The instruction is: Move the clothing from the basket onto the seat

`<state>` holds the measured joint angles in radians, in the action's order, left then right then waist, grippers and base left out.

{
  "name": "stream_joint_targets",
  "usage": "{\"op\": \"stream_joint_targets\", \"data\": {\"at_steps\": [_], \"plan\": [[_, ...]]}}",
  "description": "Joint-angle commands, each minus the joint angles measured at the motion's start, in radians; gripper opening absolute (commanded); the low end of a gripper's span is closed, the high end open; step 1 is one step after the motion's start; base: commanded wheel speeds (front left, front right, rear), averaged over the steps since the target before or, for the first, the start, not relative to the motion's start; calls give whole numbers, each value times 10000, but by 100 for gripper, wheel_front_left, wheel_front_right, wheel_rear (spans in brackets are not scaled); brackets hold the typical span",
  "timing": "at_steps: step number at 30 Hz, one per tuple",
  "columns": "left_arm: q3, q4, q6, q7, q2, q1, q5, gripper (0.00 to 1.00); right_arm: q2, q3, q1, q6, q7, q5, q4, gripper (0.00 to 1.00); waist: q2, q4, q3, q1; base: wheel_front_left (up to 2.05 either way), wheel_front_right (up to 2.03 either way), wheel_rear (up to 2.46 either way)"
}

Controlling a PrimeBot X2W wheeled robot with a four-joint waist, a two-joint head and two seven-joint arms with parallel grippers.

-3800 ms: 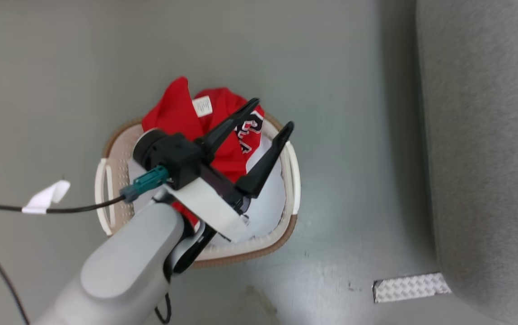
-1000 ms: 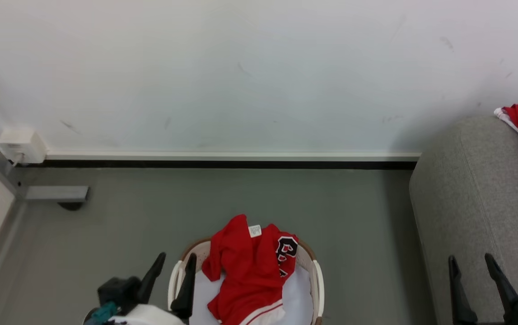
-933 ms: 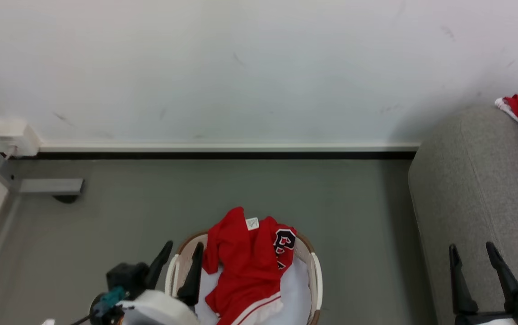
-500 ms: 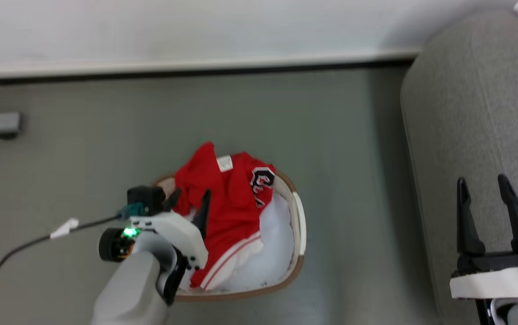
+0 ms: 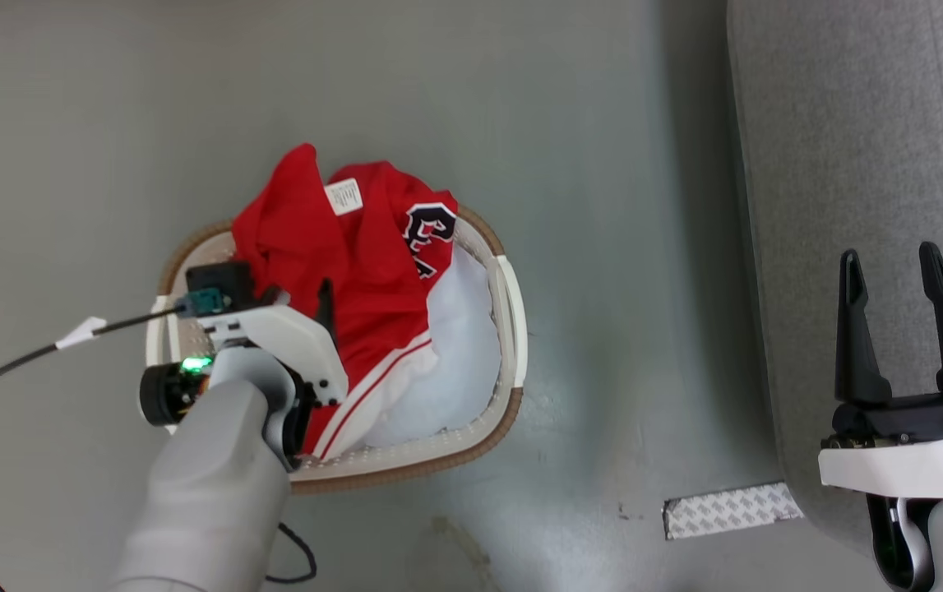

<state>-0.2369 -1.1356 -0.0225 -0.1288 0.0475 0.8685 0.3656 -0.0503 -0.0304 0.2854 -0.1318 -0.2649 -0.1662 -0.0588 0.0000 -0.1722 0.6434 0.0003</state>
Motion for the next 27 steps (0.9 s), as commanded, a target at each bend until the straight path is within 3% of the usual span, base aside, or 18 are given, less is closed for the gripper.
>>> {"op": "stream_joint_targets", "data": {"at_steps": [1, 20, 27], "plan": [[76, -158, -103, -131, 59, 261, 132, 100, -3, 45, 199, 24, 10, -62, 103, 100, 0, -135, 388, -3, 0, 0, 0], [-18, -1292, -602, -771, 539, 1869, 164, 100, -3, 171, 511, 24, 10, -278, 465, 100, 0, -327, 2020, -3, 0, 0, 0], [-110, -1360, -412, -982, 523, 2231, 228, 100, -3, 168, 472, 24, 10, -120, 569, 100, 0, -301, 2228, -3, 0, 0, 0]]}}
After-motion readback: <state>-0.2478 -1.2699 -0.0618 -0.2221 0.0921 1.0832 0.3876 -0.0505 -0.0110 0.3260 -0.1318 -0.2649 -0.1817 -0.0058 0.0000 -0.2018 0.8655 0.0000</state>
